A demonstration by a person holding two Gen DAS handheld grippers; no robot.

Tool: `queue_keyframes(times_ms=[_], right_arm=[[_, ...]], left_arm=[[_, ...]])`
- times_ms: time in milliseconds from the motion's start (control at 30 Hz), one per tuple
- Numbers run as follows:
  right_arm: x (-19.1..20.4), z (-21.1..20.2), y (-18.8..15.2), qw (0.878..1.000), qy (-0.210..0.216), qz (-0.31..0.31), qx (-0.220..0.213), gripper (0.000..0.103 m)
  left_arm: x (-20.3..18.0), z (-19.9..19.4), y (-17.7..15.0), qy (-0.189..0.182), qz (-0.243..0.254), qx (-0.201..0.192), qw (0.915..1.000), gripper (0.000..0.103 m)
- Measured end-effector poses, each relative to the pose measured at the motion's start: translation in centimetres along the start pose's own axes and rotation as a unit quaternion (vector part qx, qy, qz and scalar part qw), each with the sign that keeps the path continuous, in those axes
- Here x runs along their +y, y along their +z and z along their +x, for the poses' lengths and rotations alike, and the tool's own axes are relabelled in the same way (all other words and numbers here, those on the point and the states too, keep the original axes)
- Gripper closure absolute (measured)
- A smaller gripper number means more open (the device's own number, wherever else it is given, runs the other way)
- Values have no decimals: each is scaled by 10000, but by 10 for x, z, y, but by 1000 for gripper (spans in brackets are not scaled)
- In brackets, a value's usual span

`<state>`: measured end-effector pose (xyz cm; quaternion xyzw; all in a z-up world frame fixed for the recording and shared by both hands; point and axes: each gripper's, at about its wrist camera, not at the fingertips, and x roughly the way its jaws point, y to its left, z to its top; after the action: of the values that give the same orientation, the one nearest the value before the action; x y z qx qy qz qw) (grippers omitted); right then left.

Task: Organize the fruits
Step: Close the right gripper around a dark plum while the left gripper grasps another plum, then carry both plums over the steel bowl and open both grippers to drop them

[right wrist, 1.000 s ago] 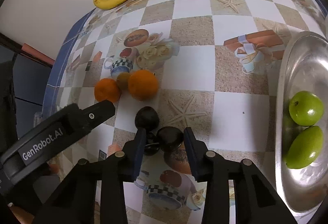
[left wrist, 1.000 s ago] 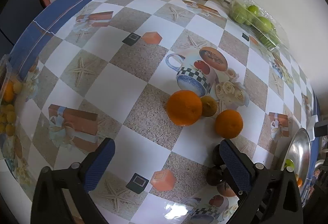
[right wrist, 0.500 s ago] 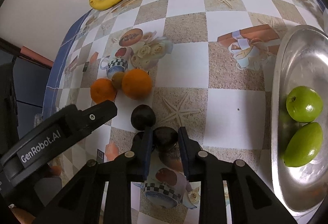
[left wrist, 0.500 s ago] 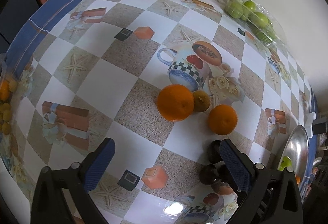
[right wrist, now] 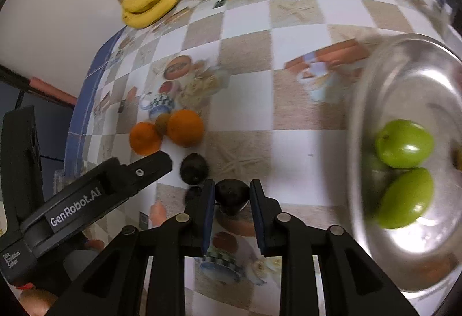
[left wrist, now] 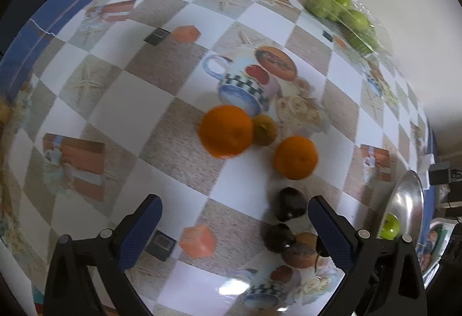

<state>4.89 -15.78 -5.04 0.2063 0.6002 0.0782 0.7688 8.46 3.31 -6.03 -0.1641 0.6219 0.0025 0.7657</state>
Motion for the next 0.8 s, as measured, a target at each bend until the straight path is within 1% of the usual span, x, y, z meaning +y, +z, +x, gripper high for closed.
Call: queue_keyframes(times_ms=[67,133,167,233,267,333,367,433,600,667,733,800], right_arm=[[-7,-6,0,10000,5,83,-36,77],[-13,-14,0,9998,-17,154,-106,77],[-16,-18,0,9997,-16,188,-145,77],[-20,-25,0,9995,-13,239,-208,77],[-21,-28,0,9994,-12,255,-241,77],[-24,-34,1,9992,14,271,-306,77],[-24,-37,1,9991,29,275,-329,77],[-25,-41,1,9989,46,278,-383,77],[-24,-46,2,9986,110,275,-435,78],[-24,-48,1,9985,128,268,-455,78],[-24,-49,1,9984,152,270,-481,77],[-23,-52,1,9981,177,286,-515,78]], left_arm=[[-5,1,-2,-110,54,54,9999,9],[-9,4,-5,-244,86,152,9995,17],[-11,5,-6,-295,100,193,9993,20],[-14,8,-8,-398,132,297,9987,31],[-17,10,-10,-433,149,356,9983,34],[-20,12,-12,-448,208,422,9979,46],[-22,14,-14,-437,252,456,9977,48],[-25,14,-14,-403,309,451,9977,57],[-29,14,-19,-434,314,539,9971,63],[-29,14,-20,-468,345,557,9967,67],[-31,15,-22,-527,372,588,9962,74],[-33,13,-23,-508,403,559,9963,75]])
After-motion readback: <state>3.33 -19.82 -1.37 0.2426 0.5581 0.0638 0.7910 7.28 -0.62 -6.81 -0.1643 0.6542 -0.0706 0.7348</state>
